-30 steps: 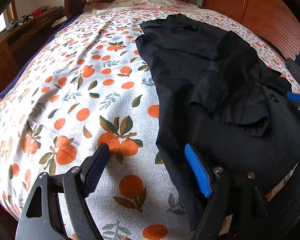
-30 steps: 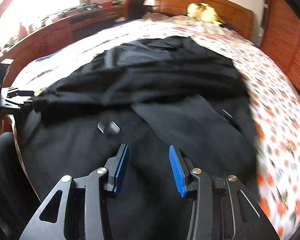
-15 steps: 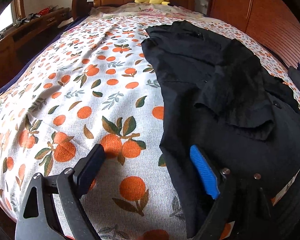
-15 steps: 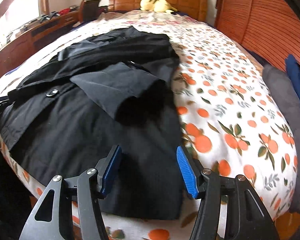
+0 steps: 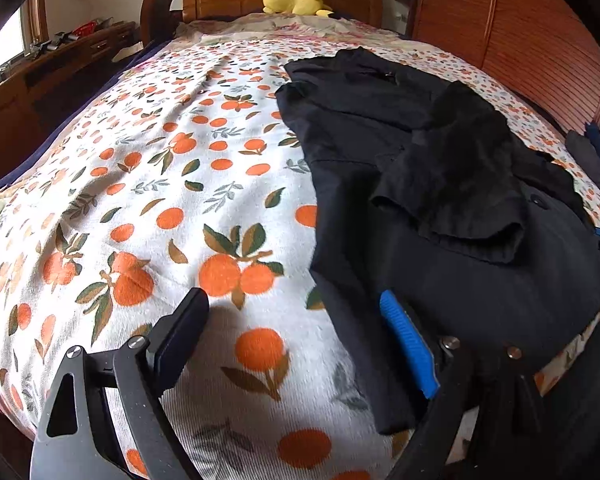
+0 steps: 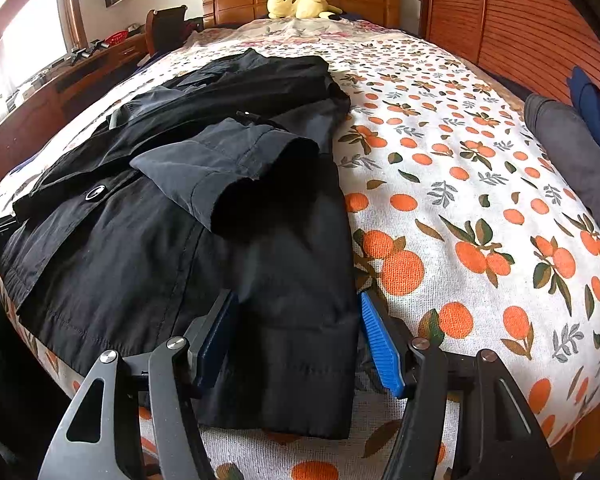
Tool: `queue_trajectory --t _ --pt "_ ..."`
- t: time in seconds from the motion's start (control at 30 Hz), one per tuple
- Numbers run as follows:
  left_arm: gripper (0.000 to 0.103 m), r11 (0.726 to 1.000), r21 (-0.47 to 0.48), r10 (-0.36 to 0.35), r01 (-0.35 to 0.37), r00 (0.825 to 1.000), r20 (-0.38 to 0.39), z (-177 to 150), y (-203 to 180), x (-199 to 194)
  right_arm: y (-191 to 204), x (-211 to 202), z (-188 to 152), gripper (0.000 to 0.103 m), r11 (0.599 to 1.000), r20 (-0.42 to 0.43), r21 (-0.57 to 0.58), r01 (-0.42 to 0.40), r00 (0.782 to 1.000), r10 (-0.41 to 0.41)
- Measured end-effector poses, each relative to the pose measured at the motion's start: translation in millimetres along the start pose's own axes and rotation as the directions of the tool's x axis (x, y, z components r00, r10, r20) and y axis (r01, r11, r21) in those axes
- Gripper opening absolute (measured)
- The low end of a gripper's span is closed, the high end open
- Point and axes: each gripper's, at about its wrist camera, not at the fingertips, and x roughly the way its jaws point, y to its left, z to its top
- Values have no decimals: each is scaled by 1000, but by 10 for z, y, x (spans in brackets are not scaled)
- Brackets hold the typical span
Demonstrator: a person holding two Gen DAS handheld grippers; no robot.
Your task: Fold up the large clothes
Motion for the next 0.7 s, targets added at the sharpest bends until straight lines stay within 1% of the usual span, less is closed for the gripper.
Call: queue_trajectory --t 0.1,0.13,0.17,0.2,0.27,0.3,0.37,0.43,0.5,0.53,0.7 --pt "88 1000 9 -20 20 1000 11 -39 -39 -99 -18 -37 30 64 1000 -30 3 -15 999 15" --pt "86 1000 12 -25 25 1000 13 -50 -54 -124 -20 -53 40 64 1000 -37 -2 -18 999 18" --pt "80 1000 18 -26 26 999 19 -71 -74 -162 -19 -72 44 64 1000 -45 -13 -17 999 16" --pt "78 999 22 -25 25 999 24 -88 -89 -191 -20 -92 37 64 1000 -49 -26 -12 999 11" --pt "67 999 20 -31 31 999 33 -129 -109 -240 -20 -120 18 64 999 -54 -36 -15 998 13" --pt "65 999 17 -37 36 999 35 -149 -114 -256 -15 -129 12 64 999 -55 -37 -17 998 14" --pt "57 999 11 -35 35 998 48 -180 -123 -279 -17 -137 -5 63 999 -52 -36 -19 998 17" --pt "53 999 10 -35 35 998 55 -202 -139 -286 4 -141 -16 60 999 -52 -36 -19 999 17" --pt "48 999 7 -37 37 998 58 -202 -148 -287 25 -140 -22 57 999 -52 -46 -21 998 19" --pt "47 999 9 -35 35 998 56 -197 -161 -285 27 -137 -22 56 998 -53 -53 -25 998 22" --pt "46 1000 18 -15 14 998 53 -190 -200 -275 19 -132 -42 56 998 -51 -52 -35 998 33"
